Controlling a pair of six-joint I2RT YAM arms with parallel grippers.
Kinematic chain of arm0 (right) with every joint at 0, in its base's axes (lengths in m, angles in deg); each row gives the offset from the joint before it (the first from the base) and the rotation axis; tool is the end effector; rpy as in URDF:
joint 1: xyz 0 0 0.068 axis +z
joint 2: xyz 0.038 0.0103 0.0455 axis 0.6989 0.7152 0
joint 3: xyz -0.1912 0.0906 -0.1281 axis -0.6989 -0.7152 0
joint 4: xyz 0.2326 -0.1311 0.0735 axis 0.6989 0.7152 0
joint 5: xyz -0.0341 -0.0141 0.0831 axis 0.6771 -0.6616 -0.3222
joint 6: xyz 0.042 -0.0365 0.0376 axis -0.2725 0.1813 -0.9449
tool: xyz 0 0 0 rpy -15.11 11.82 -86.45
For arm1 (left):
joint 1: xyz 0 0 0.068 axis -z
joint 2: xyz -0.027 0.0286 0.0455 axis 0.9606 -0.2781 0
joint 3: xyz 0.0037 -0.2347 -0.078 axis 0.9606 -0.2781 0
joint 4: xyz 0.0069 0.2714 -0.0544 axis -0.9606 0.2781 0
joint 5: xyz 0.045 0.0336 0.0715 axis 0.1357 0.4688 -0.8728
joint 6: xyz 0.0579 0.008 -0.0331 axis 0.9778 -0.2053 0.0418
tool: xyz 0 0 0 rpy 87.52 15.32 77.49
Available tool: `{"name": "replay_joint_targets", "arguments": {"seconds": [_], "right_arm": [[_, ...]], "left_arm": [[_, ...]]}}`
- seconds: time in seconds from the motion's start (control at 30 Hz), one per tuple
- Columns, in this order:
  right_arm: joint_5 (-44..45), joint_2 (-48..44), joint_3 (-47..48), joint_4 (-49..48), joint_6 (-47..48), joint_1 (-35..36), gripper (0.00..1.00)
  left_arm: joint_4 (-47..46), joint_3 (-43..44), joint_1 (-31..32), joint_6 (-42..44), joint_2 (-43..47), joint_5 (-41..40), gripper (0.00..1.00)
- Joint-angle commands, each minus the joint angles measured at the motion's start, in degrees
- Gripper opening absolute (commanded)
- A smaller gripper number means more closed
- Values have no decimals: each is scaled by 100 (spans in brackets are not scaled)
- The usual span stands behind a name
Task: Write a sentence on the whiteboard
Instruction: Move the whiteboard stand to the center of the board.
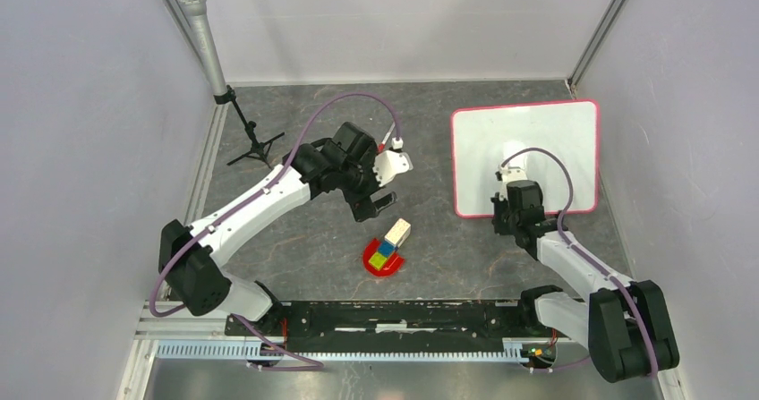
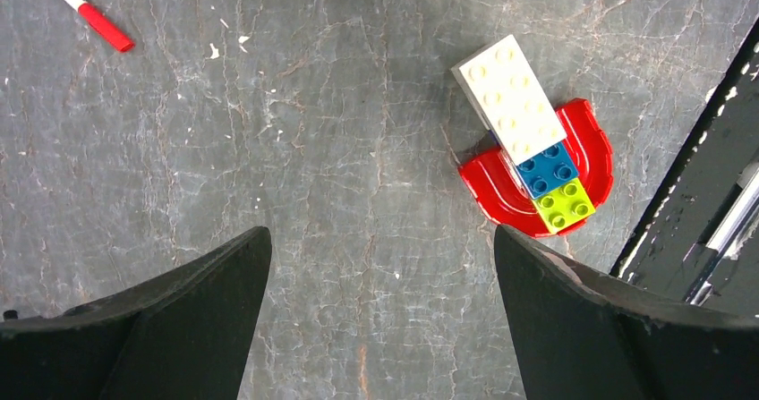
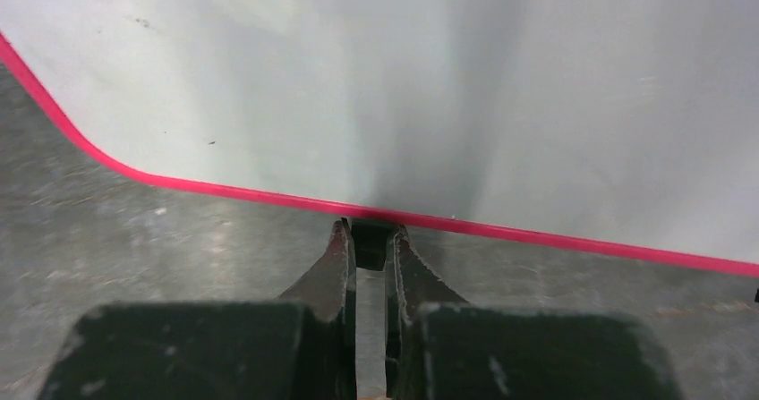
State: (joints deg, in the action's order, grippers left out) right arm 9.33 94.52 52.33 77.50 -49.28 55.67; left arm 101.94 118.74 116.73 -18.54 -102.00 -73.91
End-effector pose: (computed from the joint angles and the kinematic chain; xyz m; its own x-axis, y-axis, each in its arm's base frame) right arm 0.2295 0.0404 0.1090 -0.7451 -0.0052 -0.6670 -0.0236 0.9995 0.0186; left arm 0.2336 -0.2310 0.2679 -0.2021 0.7955 -0.5713 0.9414 0.3187 0.1108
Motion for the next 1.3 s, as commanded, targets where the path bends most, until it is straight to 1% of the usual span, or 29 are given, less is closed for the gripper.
{"name": "replay_joint_targets", "arguments": {"seconds": [0.0, 0.17, 0.33, 0.4, 0.5, 0.57, 0.63, 0.7, 0.8, 0.87, 0.93, 1.1, 1.27], "right_arm": [[-1492, -4, -144, -198, 209, 466, 0], [-1987, -197, -246, -290, 372, 806, 0], [-2137, -255, -318, -277, 479, 1168, 0], [-2159, -237, -320, -299, 472, 1349, 0], [-2194, -141, -250, -386, 388, 1542, 0], [-2222, -69, -212, -454, 342, 1711, 0], [-2190, 3, -193, -510, 311, 1880, 0], [-2163, 67, -179, -549, 306, 2027, 0], [-2147, 129, -152, -575, 251, 2229, 0], [-2139, 164, -138, -678, 186, 2356, 0], [-2179, 255, -111, -800, 87, 2467, 0], [-2250, 622, 19, -1182, -191, 2721, 0], [-2296, 877, 152, -1504, -479, 3061, 0]], "left_arm": [[55, 76, -51, -124, 231, 292, 100], [236, 54, -51, 125, 201, 244, 100], [462, 432, -51, 164, 109, 341, 100], [456, 452, -6, 282, 174, 460, 100], [463, 435, 291, 481, 216, 398, 100], [472, 408, 647, 640, 246, 310, 100], [482, 396, 1063, 851, 214, 42, 100], [489, 536, 1274, 887, 80, -43, 100], [482, 889, 1271, 641, -136, -26, 100], [299, 972, 1213, 498, -106, -28, 100], [184, 969, 1123, 353, -54, 25, 100], [276, 635, 1062, 504, 118, -159, 100], [311, 599, 835, 367, 255, -113, 100]]}}
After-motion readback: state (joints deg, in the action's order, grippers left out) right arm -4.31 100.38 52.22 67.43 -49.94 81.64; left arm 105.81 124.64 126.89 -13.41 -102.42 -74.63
